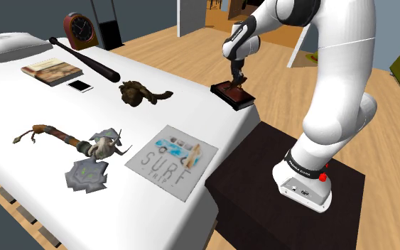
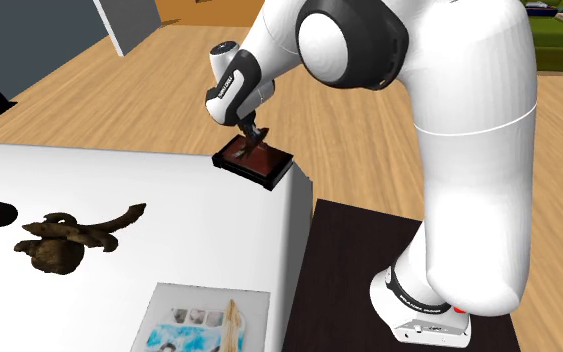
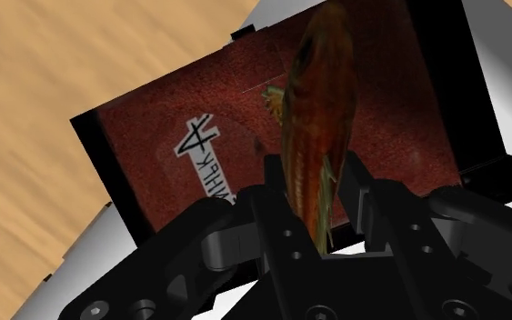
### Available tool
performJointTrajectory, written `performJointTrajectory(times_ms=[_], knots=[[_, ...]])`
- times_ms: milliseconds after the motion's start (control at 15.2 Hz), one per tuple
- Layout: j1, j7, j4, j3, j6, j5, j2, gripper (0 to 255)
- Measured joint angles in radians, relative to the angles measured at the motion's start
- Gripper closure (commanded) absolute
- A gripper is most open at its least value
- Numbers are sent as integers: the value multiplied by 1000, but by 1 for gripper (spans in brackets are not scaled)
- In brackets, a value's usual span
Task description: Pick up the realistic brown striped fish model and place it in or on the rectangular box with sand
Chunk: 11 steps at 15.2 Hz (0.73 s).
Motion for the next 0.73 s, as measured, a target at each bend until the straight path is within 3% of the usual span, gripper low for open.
performJointTrajectory(times_ms=[330,396,726], knots=[[-1,-1,2,2,3,2,6,255],[-1,-2,2,2,3,2,6,0],[-1,-2,3,3,3,3,7,0]])
